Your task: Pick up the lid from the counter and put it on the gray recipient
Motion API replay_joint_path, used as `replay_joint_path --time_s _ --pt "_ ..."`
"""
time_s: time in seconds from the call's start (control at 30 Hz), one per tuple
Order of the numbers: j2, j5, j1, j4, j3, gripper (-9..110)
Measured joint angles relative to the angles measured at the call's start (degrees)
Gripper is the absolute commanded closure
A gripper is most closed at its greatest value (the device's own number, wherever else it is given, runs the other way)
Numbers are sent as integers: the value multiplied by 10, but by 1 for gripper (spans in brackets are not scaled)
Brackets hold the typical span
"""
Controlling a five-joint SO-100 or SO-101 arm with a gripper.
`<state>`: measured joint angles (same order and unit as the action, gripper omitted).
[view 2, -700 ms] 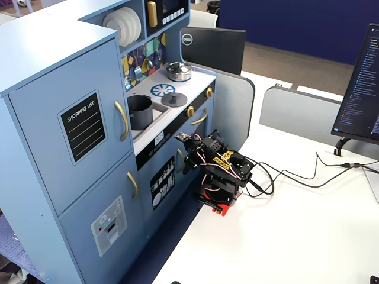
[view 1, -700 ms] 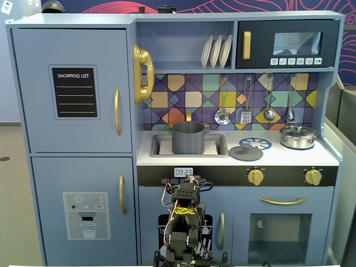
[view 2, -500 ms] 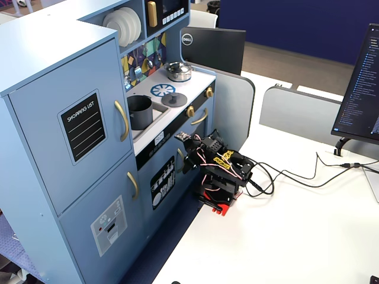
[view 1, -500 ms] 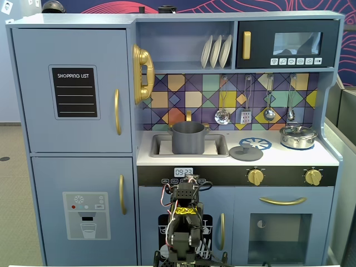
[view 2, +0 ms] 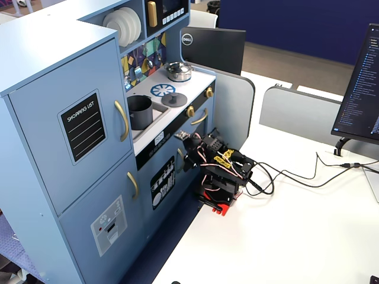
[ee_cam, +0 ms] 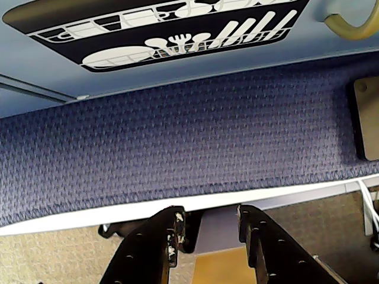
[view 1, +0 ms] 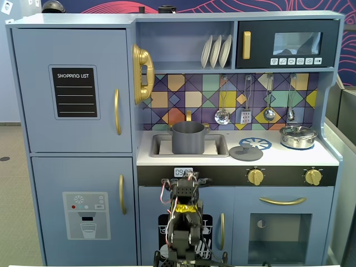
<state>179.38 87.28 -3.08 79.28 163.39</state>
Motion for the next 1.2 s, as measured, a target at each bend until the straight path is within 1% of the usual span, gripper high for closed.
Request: replay_joint_path --time_s 0.13,0.27,0.37,0.47,0.6,0.7,0.8,0.83,0.9,0.93,1.03,1.07,1.13,1.2 --pt "-83 -7 3 7 -140 101" --pt "-133 16 -20 -3 -245 102" --pt "-147 21 -62 -52 -280 102" --pt "-152 50 -112 -124 -299 102" --pt "-161 47 -171 -280 -299 102" --pt "-174 19 -202 -461 -261 102" --pt "-206 13 -222 -642 -218 102" --pt "-215 13 -229 -690 -207 102" --pt "-236 13 -242 -746 -200 101" --pt "-246 13 -249 -763 -200 98" --pt "-277 13 -267 -791 -199 80" --pt "-287 11 -272 -800 -199 76" --pt "-306 10 -283 -812 -199 71" --pt "-320 10 -293 -824 -199 69"
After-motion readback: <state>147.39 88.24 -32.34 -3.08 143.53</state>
